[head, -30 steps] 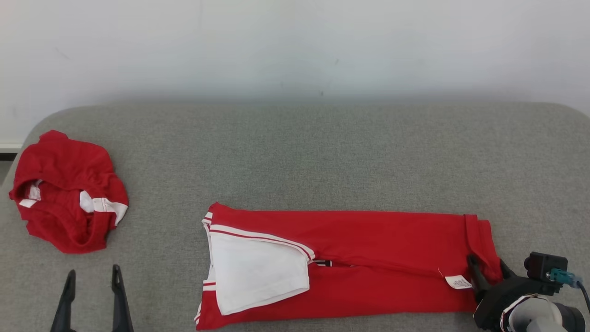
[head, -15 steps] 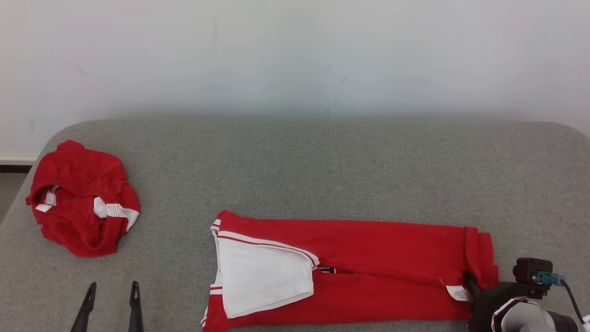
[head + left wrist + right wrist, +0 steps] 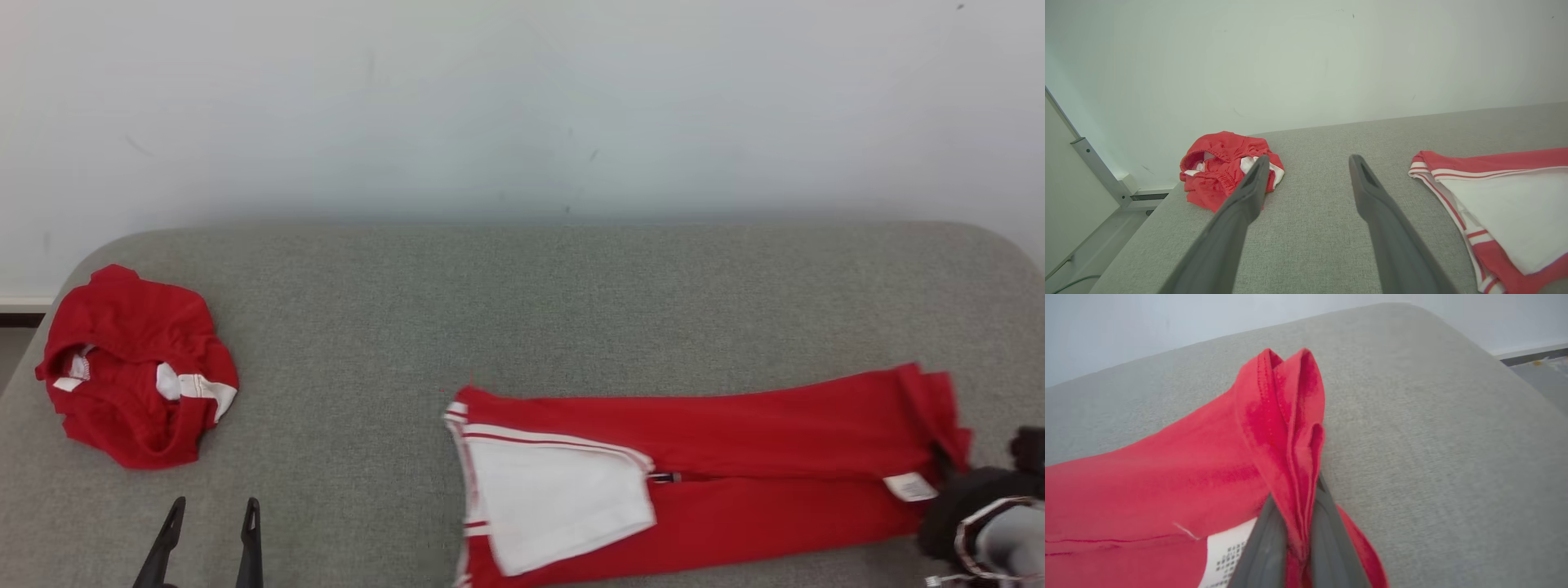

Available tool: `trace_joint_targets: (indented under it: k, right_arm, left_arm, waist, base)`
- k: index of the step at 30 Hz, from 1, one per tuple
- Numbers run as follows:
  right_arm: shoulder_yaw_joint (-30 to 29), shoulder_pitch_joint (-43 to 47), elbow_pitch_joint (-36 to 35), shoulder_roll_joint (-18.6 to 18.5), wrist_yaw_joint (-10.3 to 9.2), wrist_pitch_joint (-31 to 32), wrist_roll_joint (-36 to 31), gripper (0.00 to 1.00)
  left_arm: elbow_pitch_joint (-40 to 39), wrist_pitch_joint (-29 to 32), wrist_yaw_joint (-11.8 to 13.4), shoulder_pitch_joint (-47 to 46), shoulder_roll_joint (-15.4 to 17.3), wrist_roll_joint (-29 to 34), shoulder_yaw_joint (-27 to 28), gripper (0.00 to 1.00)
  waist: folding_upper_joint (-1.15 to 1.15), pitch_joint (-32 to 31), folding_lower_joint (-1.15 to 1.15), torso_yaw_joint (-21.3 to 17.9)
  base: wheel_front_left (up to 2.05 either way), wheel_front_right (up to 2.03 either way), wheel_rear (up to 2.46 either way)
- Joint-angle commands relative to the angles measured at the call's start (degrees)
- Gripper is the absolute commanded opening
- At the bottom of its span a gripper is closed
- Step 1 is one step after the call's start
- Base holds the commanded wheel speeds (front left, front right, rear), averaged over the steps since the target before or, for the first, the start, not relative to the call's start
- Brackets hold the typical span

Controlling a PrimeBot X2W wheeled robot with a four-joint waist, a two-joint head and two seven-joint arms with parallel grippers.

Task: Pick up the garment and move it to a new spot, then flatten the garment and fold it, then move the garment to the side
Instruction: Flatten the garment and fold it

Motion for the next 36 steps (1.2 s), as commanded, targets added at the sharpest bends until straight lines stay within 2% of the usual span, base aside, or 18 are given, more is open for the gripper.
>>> trace_joint_targets:
  k: [1, 4, 8, 10, 13, 14, 16, 18, 19, 23, 29, 36]
  right_arm:
    - [-0.65, -0.87, 0.31, -2.46, -0.11, -0.78, 0.49, 0.0]
    - [-0.17, -1.6, -0.5, -5.05, -0.11, -1.13, -0.31, 0.0]
    - [1.02, -2.29, -4.86, -4.94, -0.11, -0.24, 0.67, 0.0]
    - [1.88, -1.91, -9.23, -2.69, -0.1, 1.03, 3.11, 0.0]
    - [4.15, -0.64, -16.62, -1.23, -0.1, 2.4, 3.25, 0.0]
    - [4.15, -0.64, -16.62, -1.23, -0.1, 2.4, 3.25, 0.0]
    - [5.52, 0.32, -21.09, 0.3, -0.1, 3.61, 3.13, 0.0]
    - [7.57, 1.18, -27.21, 3.33, -0.1, 5.65, 2.57, 0.0]
    - [7.57, 1.18, -27.21, 3.33, -0.1, 5.65, 2.57, 0.0]
    - [9.36, 2.66, -32.73, 7.91, -0.11, 8.61, 1.73, 0.0]
    - [10.77, 3.03, -34.38, 14.79, -0.1, 11.12, -1.07, 0.0]
    - [11.57, 1.27, -29.52, 19.52, -0.1, 11.68, -3.46, 0.0]
  left_arm:
    - [-0.24, 0.06, 0.21, 0.26, 0.33, 0.0, -0.17, 1.0]
    - [-0.15, 0.27, 0.48, 0.78, 0.48, 0.06, -0.17, 1.0]
    - [-0.16, 0.27, 1.11, 1.83, 0.67, -0.24, 0.16, 1.0]
    - [-0.25, 0.35, 1.38, 2.08, 0.74, -0.49, 0.44, 1.0]
    - [-0.45, 0.41, 1.8, 2.29, 0.7, -0.91, 0.64, 1.0]
    - [-0.45, 0.41, 1.8, 2.29, 0.7, -0.91, 0.64, 1.0]
    - [-0.62, 0.58, 1.93, 2.31, 0.64, -1.09, 0.61, 1.0]
    - [-0.78, 0.71, 2.04, 1.71, 0.48, -1.26, 0.28, 1.0]
    - [-0.78, 0.71, 2.04, 1.71, 0.48, -1.26, 0.28, 1.0]
    - [-0.68, 0.73, 2.0, 0.43, 0.34, -1.47, -0.11, 1.0]
    - [0.42, 0.5, 1.39, -1.78, 0.0, -1.42, -1.7, 1.0]
    - [1.72, 0.11, 1.11, -3.96, -0.65, -1.45, -3.21, 1.0]
  waist:
    - [0.0, -0.11, 0.0, -0.21]
    - [0.0, -0.26, 0.0, -0.6]
    - [0.0, -0.5, 0.0, -1.41]
    - [0.0, -0.64, 0.0, -1.76]
    - [0.0, -0.72, 0.0, -2.03]
    - [0.0, -0.72, 0.0, -2.03]
    - [0.0, -0.64, 0.0, -2.08]
    - [0.0, -0.32, 0.0, -1.68]
    - [0.0, -0.32, 0.0, -1.68]
    - [0.0, 0.24, 0.0, -0.81]
    - [0.0, 1.13, 0.0, 1.47]
    - [0.0, 2.21, 0.0, 3.95]
  base:
    - [0.0, 0.0, 0.0]
    - [0.0, 0.0, 0.0]
    - [0.0, 0.0, 0.0]
    - [0.0, 0.0, 0.0]
    - [0.0, 0.0, 0.0]
    - [0.0, 0.0, 0.0]
    - [0.0, 0.0, 0.0]
    - [0.0, 0.0, 0.0]
    - [0.0, 0.0, 0.0]
    - [0.0, 0.0, 0.0]
    - [0.0, 0.0, 0.0]
    - [0.0, 0.0, 0.0]
